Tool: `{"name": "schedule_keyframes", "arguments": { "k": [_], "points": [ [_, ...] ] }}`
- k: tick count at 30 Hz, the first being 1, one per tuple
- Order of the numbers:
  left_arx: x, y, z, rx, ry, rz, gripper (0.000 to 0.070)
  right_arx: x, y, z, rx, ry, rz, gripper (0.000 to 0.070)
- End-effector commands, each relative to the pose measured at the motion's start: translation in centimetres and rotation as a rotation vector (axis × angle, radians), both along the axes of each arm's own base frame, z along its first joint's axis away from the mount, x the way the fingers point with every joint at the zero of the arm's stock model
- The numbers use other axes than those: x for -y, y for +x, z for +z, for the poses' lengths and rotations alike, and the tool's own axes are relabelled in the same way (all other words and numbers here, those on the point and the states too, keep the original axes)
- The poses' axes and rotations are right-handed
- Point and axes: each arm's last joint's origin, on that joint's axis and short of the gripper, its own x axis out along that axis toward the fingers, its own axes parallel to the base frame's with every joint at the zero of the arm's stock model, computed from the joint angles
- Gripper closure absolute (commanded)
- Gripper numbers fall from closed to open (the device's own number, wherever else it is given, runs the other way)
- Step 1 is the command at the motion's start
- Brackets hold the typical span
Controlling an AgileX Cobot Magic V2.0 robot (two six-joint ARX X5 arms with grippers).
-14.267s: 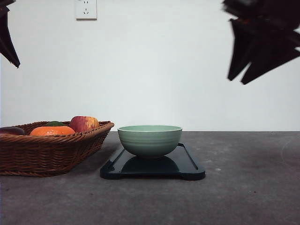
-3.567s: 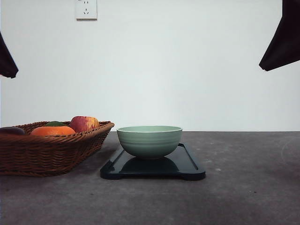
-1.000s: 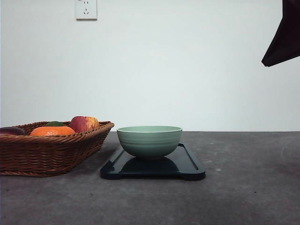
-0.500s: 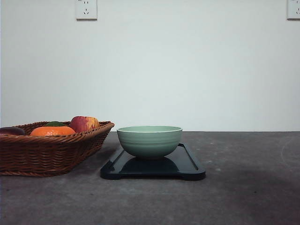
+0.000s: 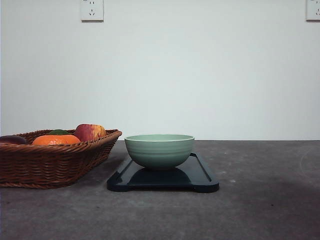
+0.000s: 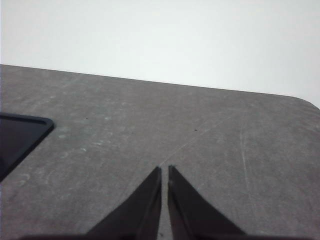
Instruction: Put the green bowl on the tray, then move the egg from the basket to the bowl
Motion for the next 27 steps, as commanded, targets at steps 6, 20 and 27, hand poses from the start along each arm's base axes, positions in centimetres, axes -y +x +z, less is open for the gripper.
{"name": "schedule_keyframes", "arguments": {
  "k": [6, 20, 27],
  "points": [
    [0.00, 0.07, -0.70, -0.025, -0.002, 0.000, 0.0700, 0.02, 0.03, -0.10, 0.000, 0.016, -0.004, 0.0684],
    [0.00, 0.07, -0.70, -0.025, -0.002, 0.000, 0.0700, 0.02, 0.03, -0.09, 0.000, 0.016, -0.004, 0.0684],
    [0.00, 0.07, -0.70, -0.025, -0.002, 0.000, 0.0700, 0.02, 0.03, -0.09, 0.000, 0.016, -0.004, 0.0684]
  ]
}}
